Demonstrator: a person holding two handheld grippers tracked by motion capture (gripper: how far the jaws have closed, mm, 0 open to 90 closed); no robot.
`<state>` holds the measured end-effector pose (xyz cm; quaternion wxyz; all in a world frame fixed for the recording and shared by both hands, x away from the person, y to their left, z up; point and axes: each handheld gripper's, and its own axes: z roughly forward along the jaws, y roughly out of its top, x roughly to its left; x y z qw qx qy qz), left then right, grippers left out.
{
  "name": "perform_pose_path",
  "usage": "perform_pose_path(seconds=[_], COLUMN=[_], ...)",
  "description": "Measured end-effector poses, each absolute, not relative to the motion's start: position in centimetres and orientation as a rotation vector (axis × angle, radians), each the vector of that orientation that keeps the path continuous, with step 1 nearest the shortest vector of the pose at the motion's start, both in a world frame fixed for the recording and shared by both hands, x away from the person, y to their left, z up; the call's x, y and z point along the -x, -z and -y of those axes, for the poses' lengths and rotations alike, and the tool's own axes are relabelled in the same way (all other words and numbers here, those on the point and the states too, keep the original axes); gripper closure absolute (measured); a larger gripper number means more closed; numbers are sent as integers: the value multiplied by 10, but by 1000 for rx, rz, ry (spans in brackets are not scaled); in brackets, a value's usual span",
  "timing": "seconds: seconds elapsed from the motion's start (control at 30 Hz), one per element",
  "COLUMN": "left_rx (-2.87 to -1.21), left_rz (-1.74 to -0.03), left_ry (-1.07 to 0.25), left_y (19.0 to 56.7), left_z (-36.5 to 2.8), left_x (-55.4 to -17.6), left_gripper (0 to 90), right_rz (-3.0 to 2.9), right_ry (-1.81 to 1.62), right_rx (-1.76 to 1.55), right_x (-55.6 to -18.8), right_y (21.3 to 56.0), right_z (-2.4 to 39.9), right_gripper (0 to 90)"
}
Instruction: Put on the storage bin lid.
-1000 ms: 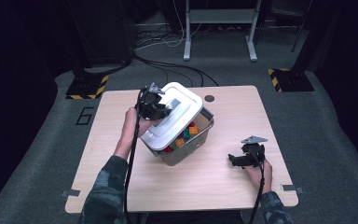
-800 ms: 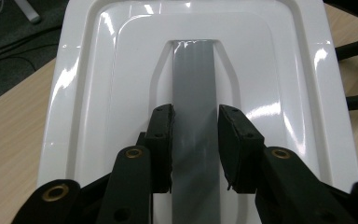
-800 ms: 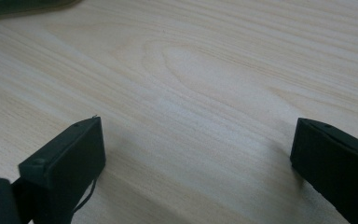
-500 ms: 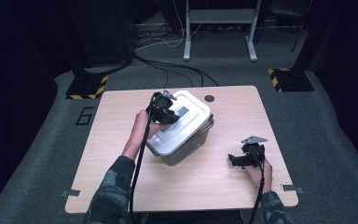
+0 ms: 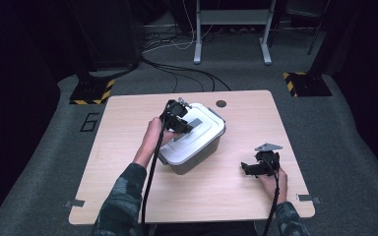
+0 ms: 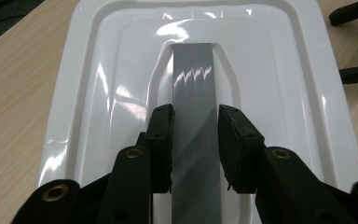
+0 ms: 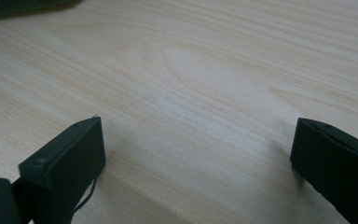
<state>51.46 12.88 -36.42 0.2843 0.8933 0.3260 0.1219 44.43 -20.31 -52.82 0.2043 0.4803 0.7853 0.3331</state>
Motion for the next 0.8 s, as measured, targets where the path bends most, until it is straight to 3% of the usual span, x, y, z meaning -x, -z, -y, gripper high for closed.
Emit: perform_pose_path(seconds=[0.5, 0.57, 0.6, 0.7, 0.73, 0.8], left_rx=[-2395, -2382, -2371, -2338, -2305, -2275], left_rz=[-860, -873, -888, -908, -925, -947], left_ry=[-335, -338, -337, -344, -350, -356], left_y=[372, 372, 373, 371, 369, 367], left_z=[-124, -125, -125, -128, -133, -140], left_x=[-515, -515, -514, -512, -510, -506], left_gripper=[655, 546, 546, 371, 253, 206], right_rz=[-2186, -2190, -2190, -2181, -2182, -2174], right_ry=[-930, -928, -928, -933, -932, -936], right_rx=[-1343, -1339, -1339, -1350, -1348, -1359], right_x=[-444, -444, -444, -444, -444, -444], right_y=[528, 528, 528, 528, 528, 528], right_z=[203, 203, 203, 202, 202, 202], right_gripper=[24, 24, 24, 24, 24, 25])
